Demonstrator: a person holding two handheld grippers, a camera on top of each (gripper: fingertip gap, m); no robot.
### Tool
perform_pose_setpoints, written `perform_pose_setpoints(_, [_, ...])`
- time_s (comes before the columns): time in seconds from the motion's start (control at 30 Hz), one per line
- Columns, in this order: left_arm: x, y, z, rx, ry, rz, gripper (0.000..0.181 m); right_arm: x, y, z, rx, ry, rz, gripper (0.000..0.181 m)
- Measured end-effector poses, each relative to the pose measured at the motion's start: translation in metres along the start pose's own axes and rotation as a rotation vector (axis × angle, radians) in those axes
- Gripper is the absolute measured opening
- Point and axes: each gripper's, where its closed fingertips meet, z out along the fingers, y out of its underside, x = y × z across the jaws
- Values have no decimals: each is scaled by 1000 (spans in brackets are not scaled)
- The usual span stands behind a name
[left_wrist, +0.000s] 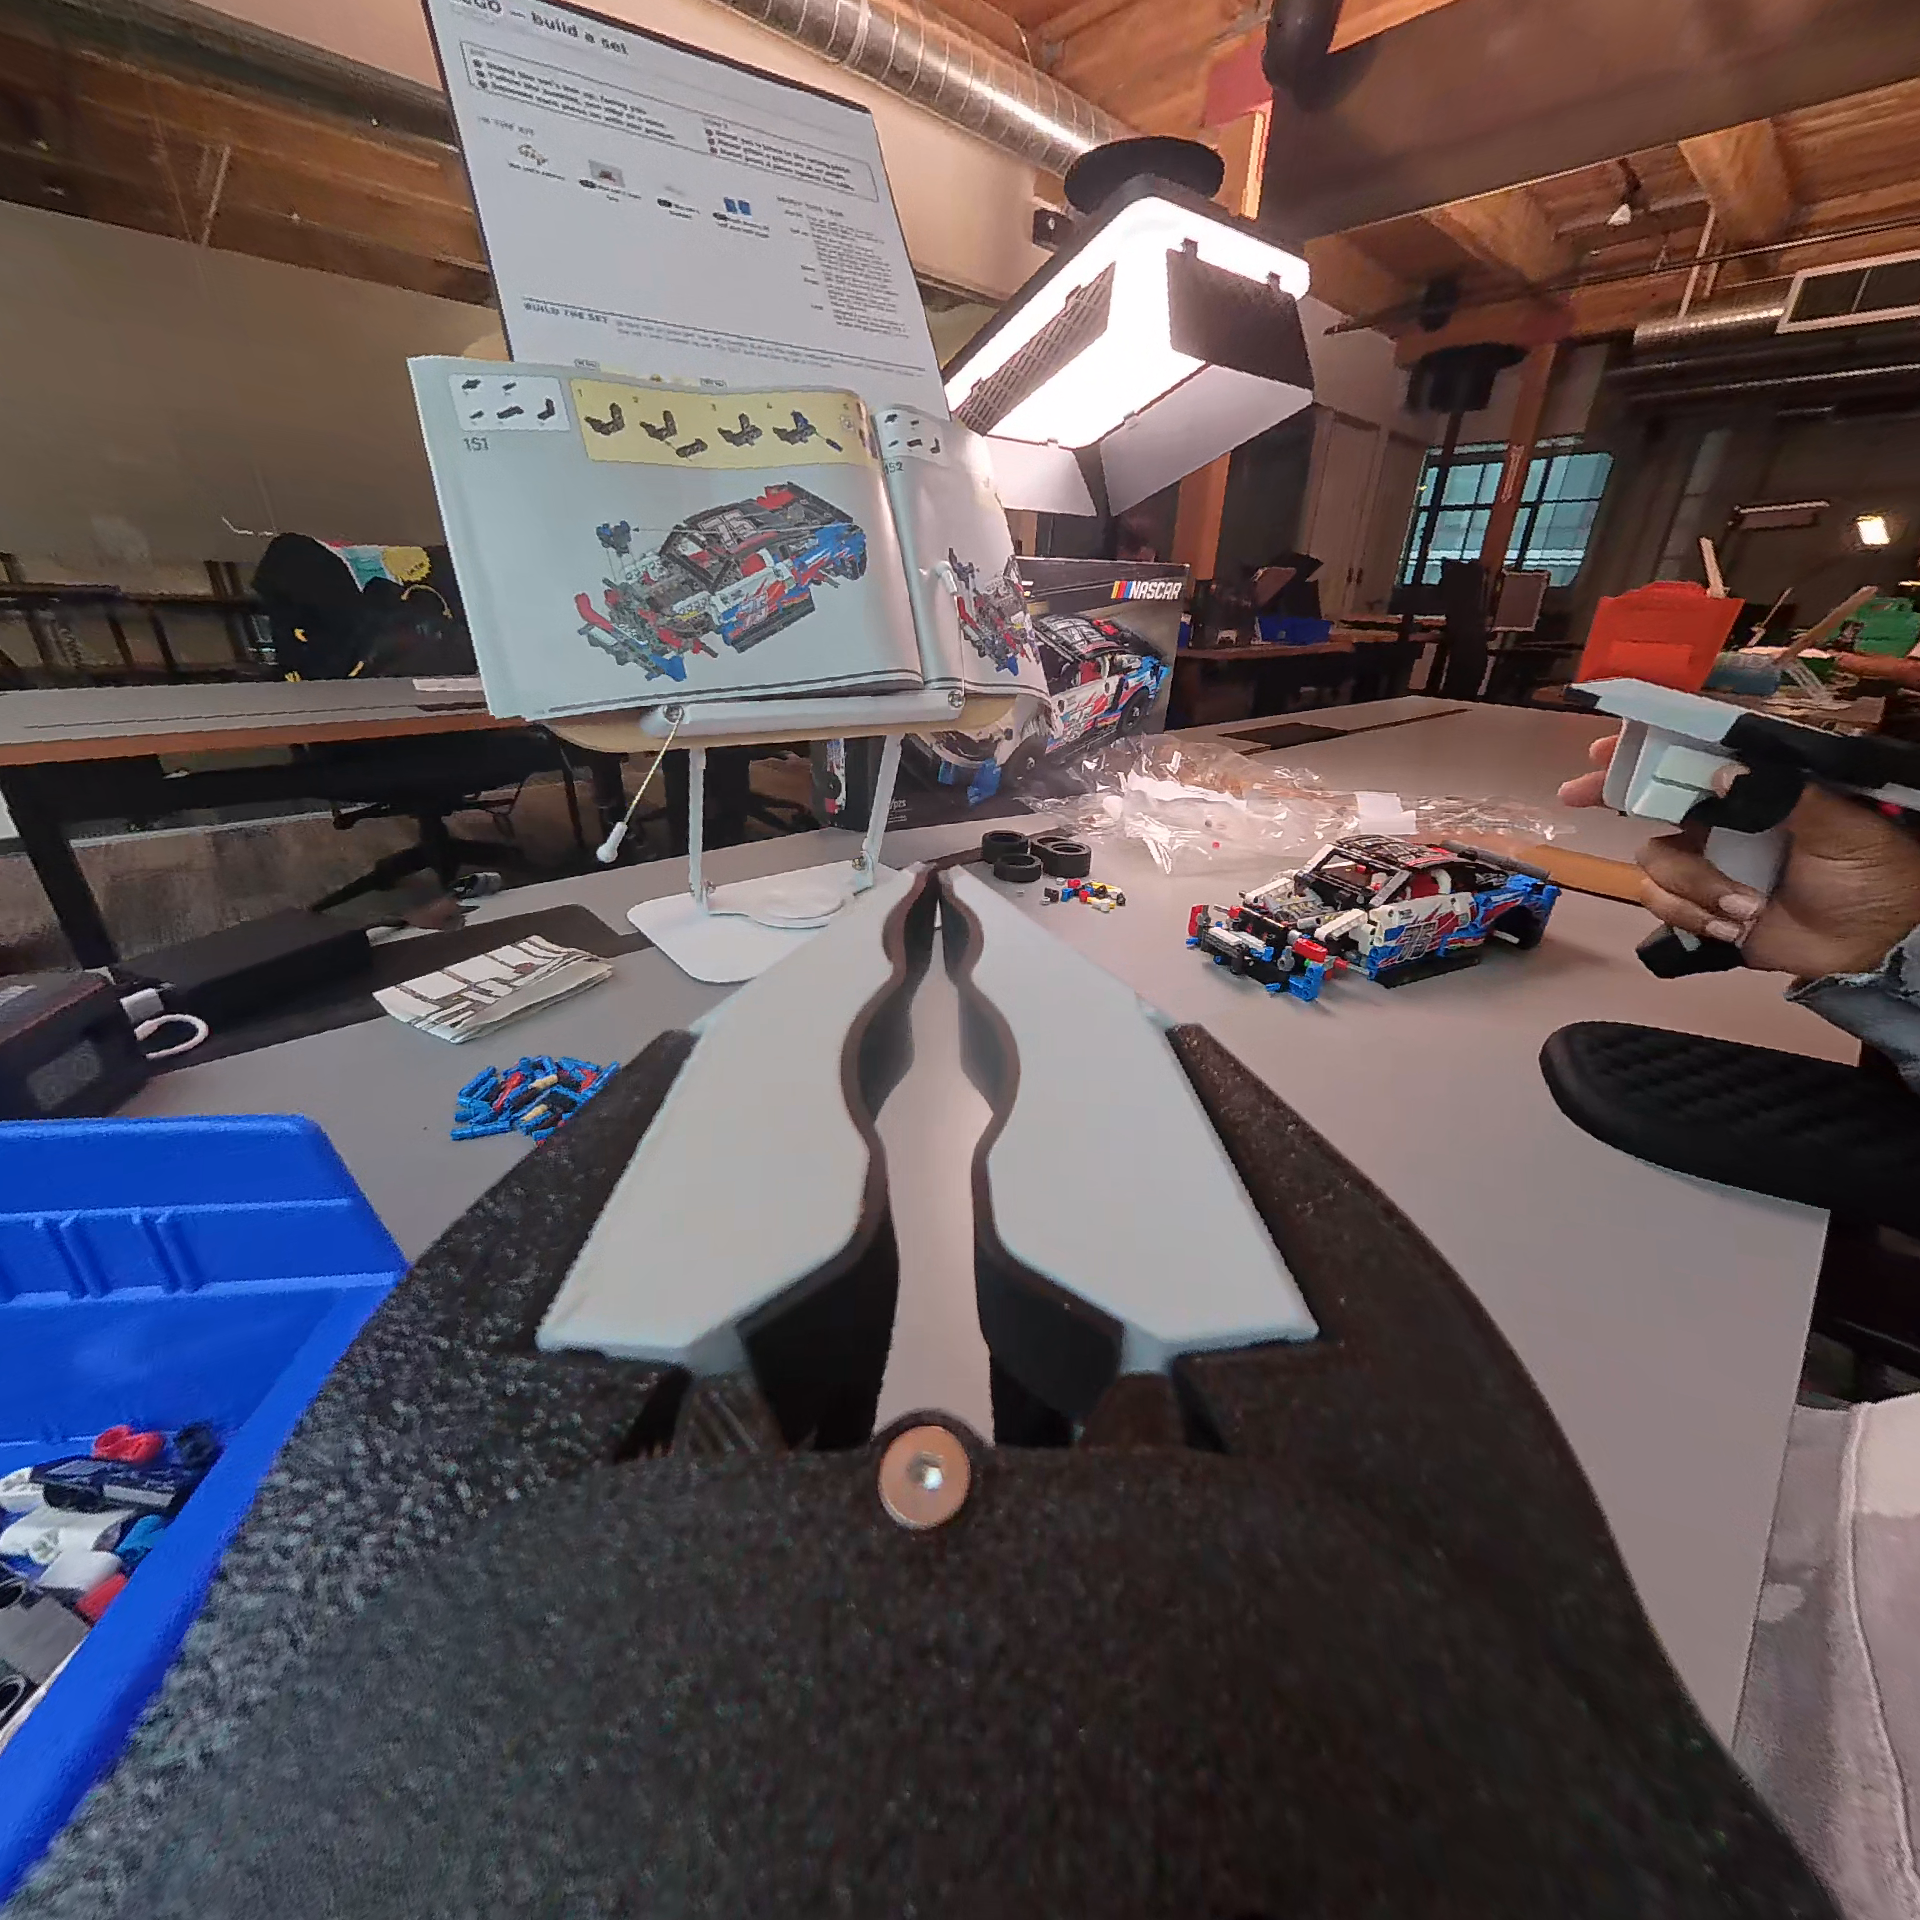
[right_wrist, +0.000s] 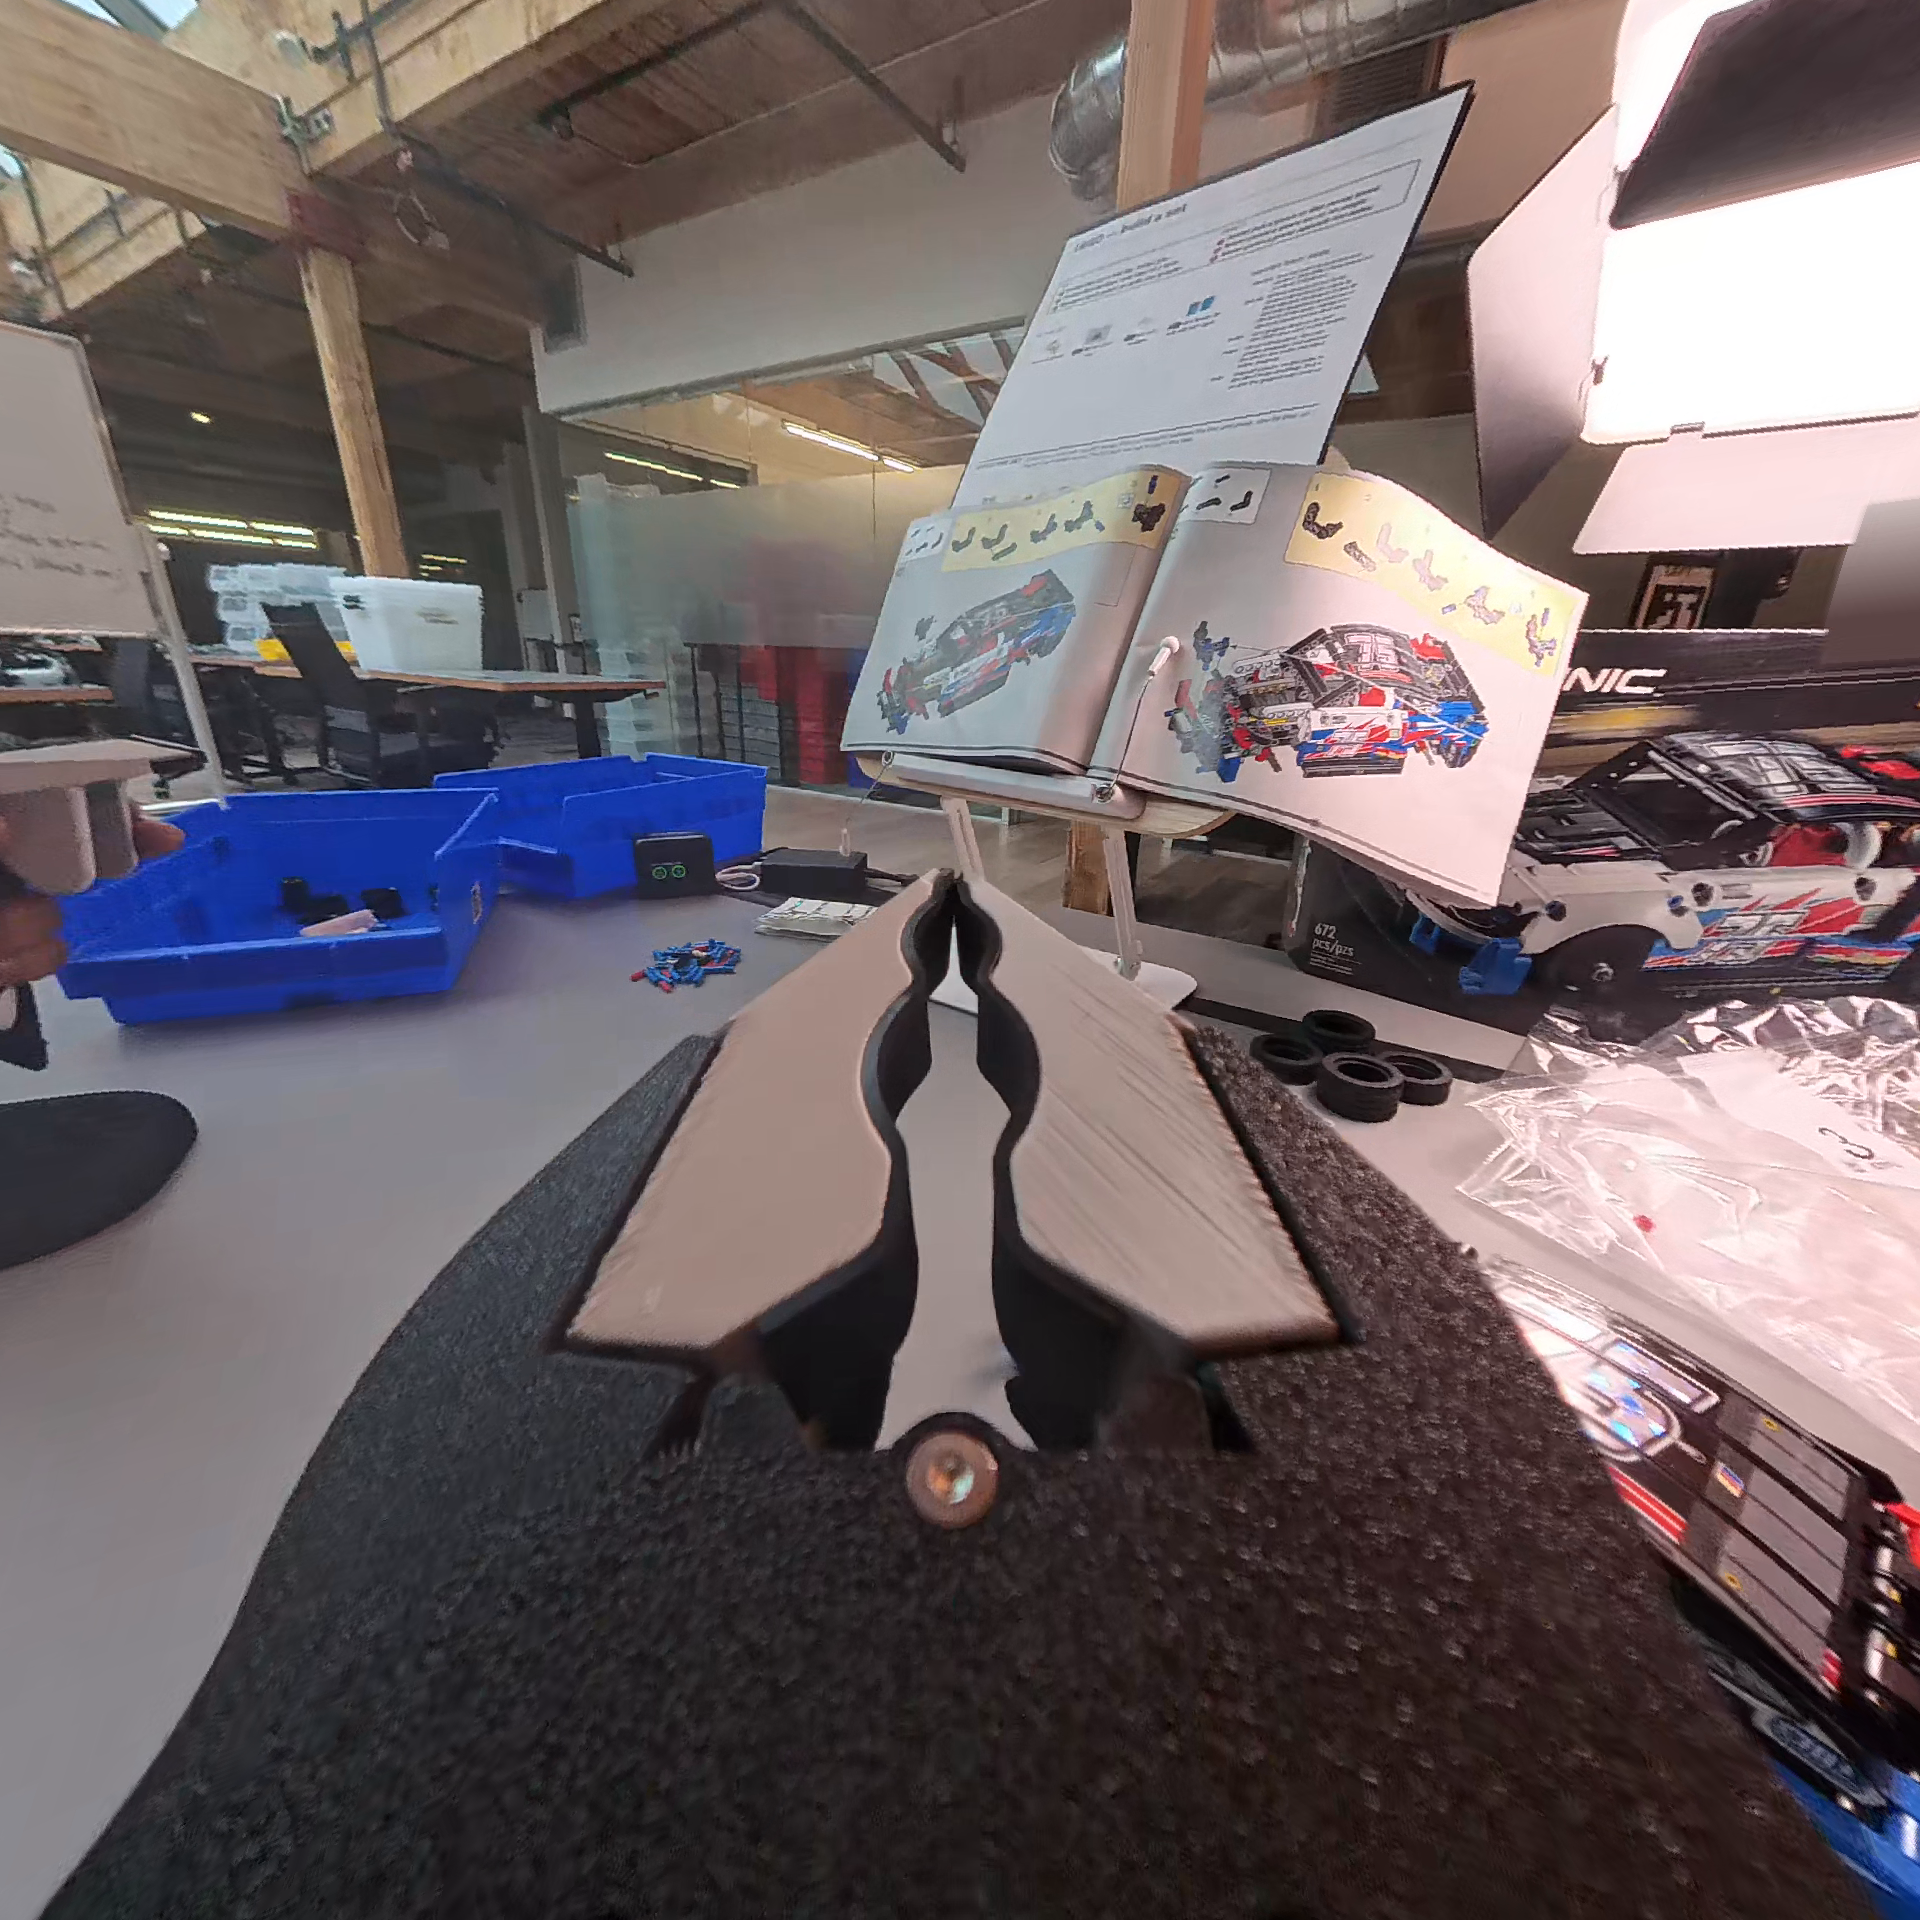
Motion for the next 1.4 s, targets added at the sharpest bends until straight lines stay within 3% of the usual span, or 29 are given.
perform_pose_setpoints(0.57, [-21, -8, -19, 104, -43, -56, 0, -2, 17, 4, -37, -22, 23, 0])
perform_pose_setpoints(1.4, [-10, 3, -9, 26, -26, 3, 0, -15, 35, 8, -120, -45, -41, 0])
